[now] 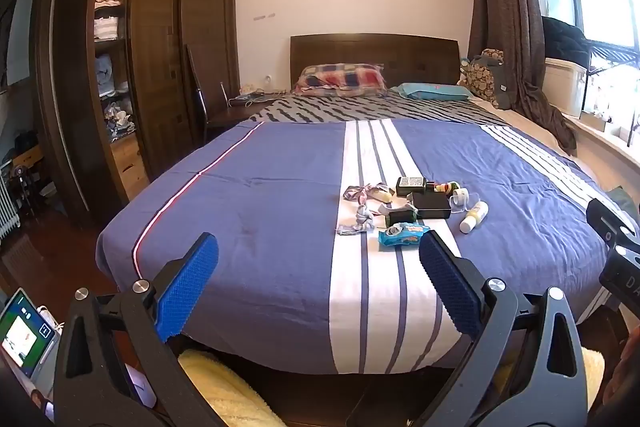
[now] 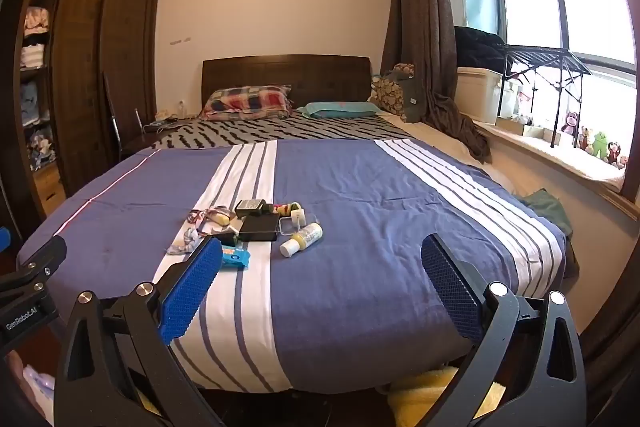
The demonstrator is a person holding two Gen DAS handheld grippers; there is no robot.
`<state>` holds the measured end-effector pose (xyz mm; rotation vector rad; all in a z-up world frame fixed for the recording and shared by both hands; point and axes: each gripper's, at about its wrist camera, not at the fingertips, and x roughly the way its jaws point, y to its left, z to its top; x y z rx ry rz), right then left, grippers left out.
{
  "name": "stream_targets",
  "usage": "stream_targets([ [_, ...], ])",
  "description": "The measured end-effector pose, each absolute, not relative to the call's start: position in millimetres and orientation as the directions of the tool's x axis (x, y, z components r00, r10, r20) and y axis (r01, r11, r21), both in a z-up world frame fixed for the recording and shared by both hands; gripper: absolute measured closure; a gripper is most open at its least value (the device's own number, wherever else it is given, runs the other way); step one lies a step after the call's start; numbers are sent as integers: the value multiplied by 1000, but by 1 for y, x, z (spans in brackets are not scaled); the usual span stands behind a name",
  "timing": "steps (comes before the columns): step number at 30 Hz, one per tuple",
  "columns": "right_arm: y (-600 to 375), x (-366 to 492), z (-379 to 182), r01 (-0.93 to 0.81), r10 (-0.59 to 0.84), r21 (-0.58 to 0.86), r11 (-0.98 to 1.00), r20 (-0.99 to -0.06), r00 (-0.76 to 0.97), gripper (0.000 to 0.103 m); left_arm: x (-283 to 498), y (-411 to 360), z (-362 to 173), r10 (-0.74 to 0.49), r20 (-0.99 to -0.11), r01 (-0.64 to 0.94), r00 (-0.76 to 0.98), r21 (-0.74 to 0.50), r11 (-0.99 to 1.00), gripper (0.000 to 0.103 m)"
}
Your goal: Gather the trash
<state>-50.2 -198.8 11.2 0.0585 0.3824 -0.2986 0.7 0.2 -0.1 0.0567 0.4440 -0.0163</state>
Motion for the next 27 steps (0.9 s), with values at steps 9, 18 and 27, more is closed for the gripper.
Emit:
stream_targets([
  [9, -199, -51, 13, 303, -283, -4, 953, -373, 884, 3, 3, -1, 1, -3, -423, 27, 906, 51, 998, 8],
  [18, -200, -52, 14, 296, -273, 6, 955, -367, 889, 3, 1, -2, 5, -1, -415, 24, 910, 51, 998, 8],
  [27, -201, -54, 15, 295, -271, 10, 955, -365, 891, 3, -4, 1, 12, -1, -407, 24, 914, 51, 998, 8],
])
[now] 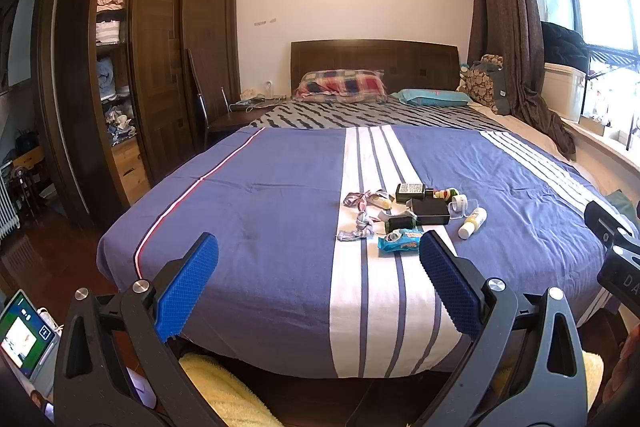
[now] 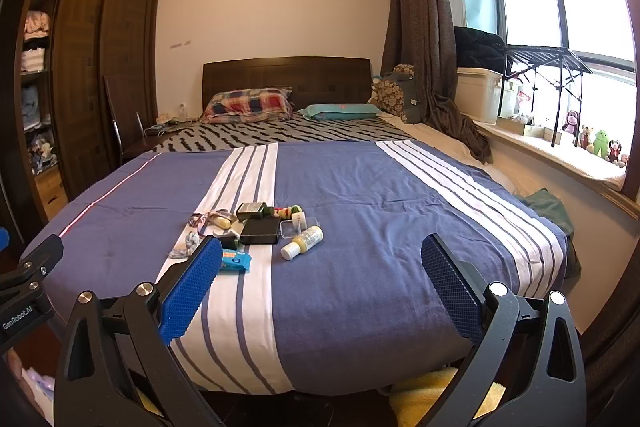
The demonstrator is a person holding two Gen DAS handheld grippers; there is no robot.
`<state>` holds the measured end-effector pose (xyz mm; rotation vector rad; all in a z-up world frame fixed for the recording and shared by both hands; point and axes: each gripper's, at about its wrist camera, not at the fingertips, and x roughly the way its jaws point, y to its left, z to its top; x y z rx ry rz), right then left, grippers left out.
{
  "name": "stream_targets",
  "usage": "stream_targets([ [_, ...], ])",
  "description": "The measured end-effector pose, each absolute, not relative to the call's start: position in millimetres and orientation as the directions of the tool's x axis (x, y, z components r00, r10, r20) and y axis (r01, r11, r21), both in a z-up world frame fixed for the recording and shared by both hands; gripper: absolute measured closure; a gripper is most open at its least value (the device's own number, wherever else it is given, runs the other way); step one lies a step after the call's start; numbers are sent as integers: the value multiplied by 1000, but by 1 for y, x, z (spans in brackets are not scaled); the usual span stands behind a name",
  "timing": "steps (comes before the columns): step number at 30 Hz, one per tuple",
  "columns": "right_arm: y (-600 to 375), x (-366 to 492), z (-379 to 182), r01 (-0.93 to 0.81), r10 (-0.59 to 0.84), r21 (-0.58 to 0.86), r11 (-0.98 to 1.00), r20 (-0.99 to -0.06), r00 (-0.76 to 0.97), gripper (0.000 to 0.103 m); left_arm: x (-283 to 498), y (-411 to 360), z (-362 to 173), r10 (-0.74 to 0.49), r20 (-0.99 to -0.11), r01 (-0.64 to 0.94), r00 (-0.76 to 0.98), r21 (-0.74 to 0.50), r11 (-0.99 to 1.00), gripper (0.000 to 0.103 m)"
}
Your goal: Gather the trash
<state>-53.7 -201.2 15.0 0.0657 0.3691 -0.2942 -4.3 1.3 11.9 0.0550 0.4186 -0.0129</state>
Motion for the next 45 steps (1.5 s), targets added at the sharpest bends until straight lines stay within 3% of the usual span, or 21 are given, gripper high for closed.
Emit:
stream_targets([
  [45, -202, -54, 14, 294, -269, 13, 956, -365, 891, 3, -7, 8, 22, 6, -396, 15, 918, 50, 999, 8],
])
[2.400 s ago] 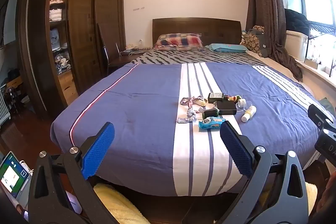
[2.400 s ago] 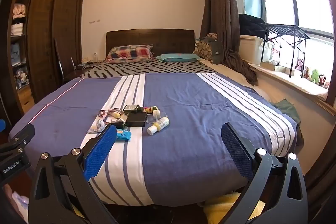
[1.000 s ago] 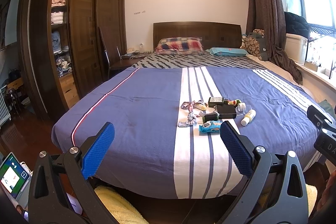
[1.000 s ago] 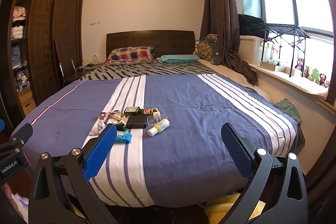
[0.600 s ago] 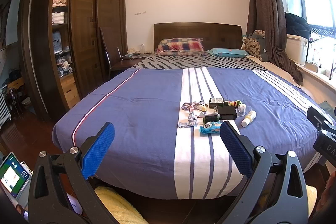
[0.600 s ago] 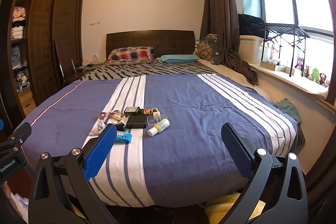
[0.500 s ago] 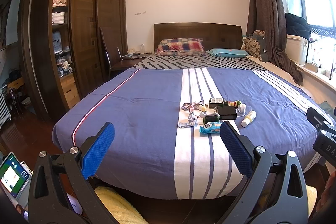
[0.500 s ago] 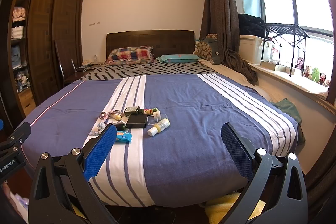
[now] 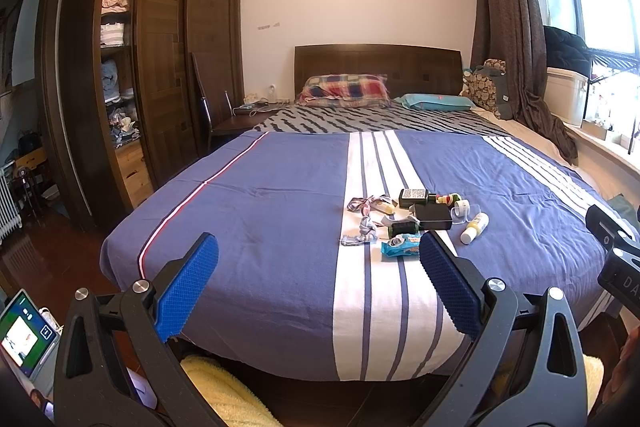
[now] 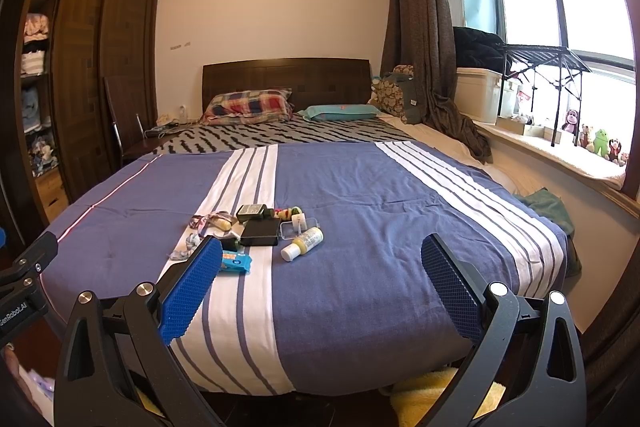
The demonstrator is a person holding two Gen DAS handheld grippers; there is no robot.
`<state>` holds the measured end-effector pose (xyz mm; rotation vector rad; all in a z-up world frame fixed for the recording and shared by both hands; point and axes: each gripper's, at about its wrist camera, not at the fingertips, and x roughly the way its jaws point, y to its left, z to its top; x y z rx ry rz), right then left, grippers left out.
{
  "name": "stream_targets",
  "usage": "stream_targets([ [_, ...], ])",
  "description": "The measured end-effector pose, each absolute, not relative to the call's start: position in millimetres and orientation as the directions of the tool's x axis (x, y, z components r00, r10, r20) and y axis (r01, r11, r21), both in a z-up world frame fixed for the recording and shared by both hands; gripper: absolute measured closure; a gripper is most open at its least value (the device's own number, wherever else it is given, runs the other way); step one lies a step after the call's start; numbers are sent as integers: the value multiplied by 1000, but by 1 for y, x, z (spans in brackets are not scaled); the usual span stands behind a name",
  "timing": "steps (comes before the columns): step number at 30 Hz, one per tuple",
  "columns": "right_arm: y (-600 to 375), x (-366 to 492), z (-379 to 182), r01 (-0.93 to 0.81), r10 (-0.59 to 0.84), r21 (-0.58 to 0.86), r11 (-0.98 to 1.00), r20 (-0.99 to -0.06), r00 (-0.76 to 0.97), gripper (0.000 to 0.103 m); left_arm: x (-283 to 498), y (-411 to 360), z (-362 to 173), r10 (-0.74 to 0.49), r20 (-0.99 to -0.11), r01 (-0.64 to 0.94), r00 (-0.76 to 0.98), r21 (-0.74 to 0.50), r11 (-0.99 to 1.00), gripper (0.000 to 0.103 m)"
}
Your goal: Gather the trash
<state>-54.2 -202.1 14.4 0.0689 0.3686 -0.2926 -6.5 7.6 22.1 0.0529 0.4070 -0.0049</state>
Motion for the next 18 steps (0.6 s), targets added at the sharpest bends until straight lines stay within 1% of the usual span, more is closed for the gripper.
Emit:
stream_targets([
  [10, -207, -53, 12, 298, -269, 22, 954, -365, 891, 3, -1, 11, 18, 24, -407, 5, 913, 70, 998, 8],
  [15, -213, -40, -3, 267, -233, 37, 963, -380, 895, 3, 14, 15, -2, 40, -442, -4, 896, 82, 997, 8],
  [18, -214, -28, -15, 283, -259, 6, 959, -389, 884, 3, 28, 16, -17, 32, -476, 9, 879, 85, 996, 8],
])
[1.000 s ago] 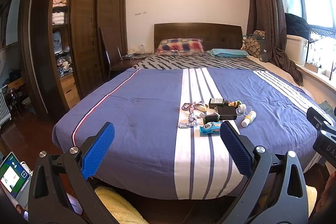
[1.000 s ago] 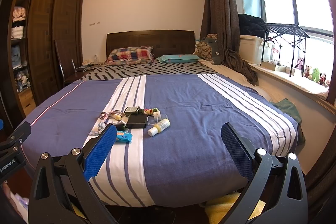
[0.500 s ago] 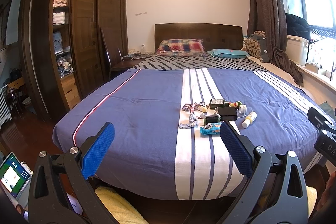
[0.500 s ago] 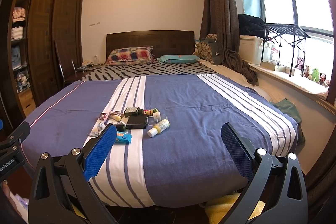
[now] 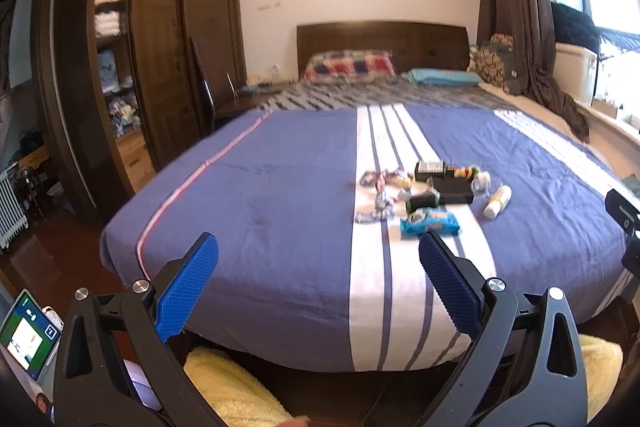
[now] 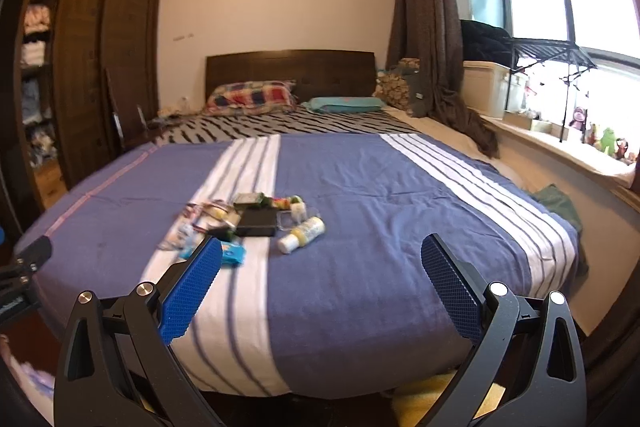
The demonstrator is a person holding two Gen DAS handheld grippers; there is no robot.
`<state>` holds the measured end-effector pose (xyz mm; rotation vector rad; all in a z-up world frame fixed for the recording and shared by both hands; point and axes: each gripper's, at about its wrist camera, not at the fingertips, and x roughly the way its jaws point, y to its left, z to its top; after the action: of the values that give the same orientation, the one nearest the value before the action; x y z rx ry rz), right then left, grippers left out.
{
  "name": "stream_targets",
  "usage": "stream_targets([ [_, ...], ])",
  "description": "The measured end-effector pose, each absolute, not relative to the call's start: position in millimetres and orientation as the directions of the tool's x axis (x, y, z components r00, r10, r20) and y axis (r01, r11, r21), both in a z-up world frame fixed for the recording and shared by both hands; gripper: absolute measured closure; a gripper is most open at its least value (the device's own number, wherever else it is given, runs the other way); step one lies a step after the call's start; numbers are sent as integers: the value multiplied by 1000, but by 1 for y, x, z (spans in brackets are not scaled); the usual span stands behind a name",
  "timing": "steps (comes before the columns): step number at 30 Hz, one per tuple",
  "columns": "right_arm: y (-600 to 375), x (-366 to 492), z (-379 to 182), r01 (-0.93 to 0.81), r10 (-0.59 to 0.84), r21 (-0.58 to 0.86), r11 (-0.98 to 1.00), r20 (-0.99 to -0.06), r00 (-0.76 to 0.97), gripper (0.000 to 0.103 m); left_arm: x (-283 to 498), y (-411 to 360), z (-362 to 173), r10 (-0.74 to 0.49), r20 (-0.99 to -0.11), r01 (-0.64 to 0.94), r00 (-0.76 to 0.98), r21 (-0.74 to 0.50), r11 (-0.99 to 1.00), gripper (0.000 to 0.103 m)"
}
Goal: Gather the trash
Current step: 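Grasp the yellow lotion bottle with the right tool while the left tool approaches the blue wipe pack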
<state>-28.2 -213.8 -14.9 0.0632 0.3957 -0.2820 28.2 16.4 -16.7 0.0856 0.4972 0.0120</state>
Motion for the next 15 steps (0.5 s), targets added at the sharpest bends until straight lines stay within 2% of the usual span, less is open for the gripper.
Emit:
stream_targets([
  [8, -235, 21, -63, 253, -194, 44, 966, -524, 830, 3, 68, 10, -64, 3, -565, 53, 825, 83, 995, 8],
  [15, -252, 74, -103, 264, -175, 59, 963, -608, 774, 5, 110, -19, -107, -39, -648, 136, 761, 100, 986, 14],
])
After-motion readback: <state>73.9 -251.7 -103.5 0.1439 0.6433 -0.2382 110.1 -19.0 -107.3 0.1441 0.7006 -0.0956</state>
